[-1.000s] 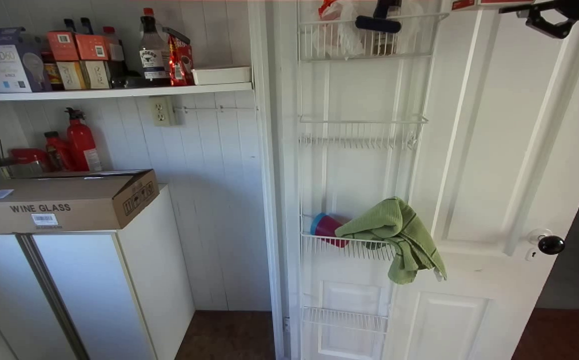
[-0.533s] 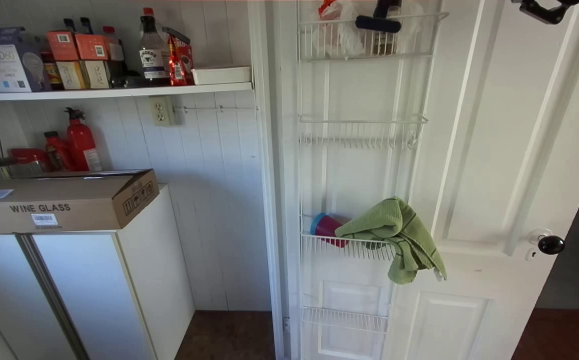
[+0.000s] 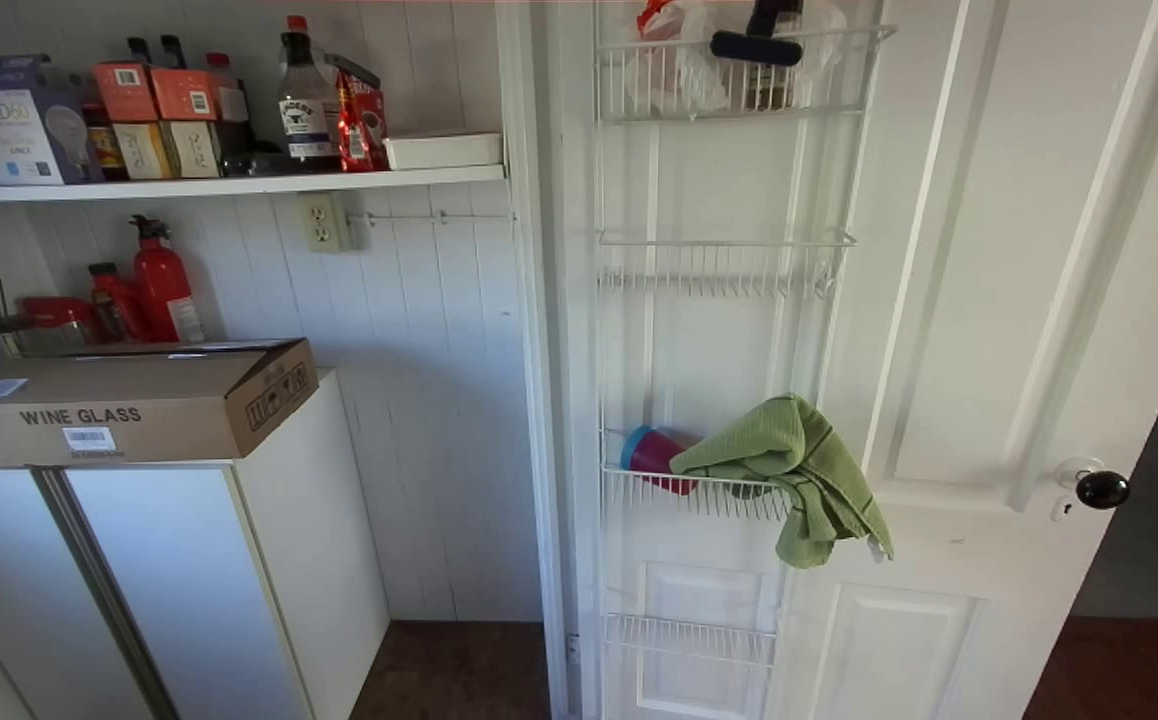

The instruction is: Move the box of cards to the higher shelf

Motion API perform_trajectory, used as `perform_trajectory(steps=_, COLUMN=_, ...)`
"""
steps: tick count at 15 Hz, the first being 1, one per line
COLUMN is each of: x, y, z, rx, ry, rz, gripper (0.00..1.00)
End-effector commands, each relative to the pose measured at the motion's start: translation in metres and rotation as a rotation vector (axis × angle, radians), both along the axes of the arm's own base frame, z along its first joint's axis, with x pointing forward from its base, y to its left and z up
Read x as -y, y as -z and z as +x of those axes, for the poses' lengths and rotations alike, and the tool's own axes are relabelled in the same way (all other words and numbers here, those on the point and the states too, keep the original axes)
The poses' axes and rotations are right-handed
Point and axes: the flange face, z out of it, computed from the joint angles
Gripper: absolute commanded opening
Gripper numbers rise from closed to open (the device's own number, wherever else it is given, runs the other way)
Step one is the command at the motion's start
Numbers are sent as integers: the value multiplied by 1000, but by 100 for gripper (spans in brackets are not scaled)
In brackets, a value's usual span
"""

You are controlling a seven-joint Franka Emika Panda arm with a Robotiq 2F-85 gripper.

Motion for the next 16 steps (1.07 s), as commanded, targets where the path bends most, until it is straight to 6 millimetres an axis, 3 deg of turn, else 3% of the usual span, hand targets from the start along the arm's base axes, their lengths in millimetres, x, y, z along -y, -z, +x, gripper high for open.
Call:
perform_trajectory(steps=1, x=1, y=0, z=0, rx=0, ry=-1, rz=0, gripper=21)
perform_trajectory(steps=3, x=1, y=0, z=0, rx=0, ry=-1, rz=0, gripper=21)
perform_trajectory(steps=4, x=1, y=0, z=0, rx=0, ry=-1, rz=0, gripper=5)
perform_trajectory(steps=16, x=19, y=-66, z=7, rx=73, ry=94, rz=14, gripper=5)
